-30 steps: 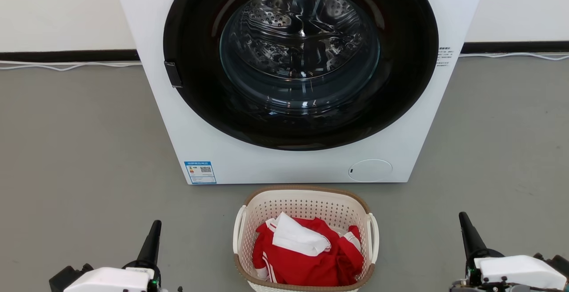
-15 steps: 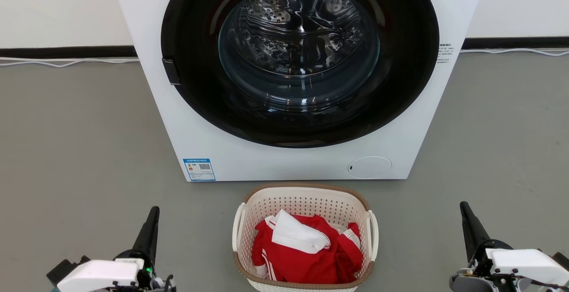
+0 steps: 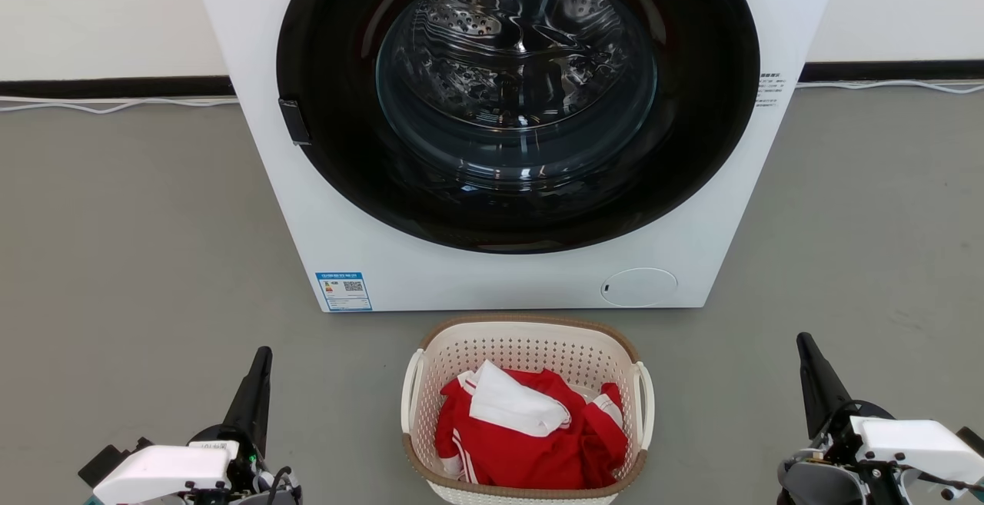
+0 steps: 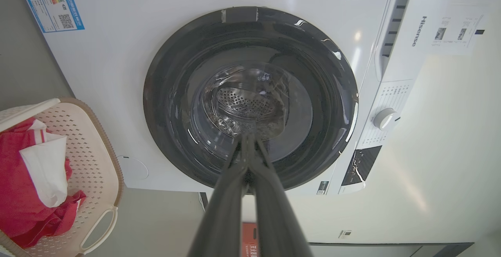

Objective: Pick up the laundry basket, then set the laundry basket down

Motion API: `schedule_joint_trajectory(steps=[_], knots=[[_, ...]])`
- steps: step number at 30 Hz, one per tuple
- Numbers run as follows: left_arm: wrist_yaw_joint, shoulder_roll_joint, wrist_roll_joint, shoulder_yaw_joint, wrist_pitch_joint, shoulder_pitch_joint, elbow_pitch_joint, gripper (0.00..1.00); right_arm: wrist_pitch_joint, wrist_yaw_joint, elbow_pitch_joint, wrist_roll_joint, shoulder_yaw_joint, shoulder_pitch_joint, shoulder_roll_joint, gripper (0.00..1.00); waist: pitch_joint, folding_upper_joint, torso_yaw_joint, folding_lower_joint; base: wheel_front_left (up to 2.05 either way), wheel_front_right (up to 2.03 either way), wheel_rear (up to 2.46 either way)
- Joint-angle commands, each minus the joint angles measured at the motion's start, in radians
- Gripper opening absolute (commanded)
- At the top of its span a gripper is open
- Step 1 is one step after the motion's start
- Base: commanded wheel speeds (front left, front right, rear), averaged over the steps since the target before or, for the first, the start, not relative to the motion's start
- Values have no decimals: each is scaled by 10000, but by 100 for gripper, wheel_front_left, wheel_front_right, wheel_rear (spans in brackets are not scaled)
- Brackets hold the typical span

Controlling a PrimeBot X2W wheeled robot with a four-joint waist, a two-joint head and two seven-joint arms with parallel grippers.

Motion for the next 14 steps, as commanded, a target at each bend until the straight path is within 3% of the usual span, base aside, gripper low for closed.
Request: schedule_joint_trajectory(steps=[1, 14], knots=[[-71, 101, -56, 311, 65, -556, -296, 0, 106, 71, -299, 64, 182, -415, -95, 0, -1, -1, 0, 0, 0, 0, 0], [-71, 101, -57, 311, 65, -555, -297, 0, 106, 71, -299, 64, 182, -415, -95, 0, -1, -1, 0, 0, 0, 0, 0]])
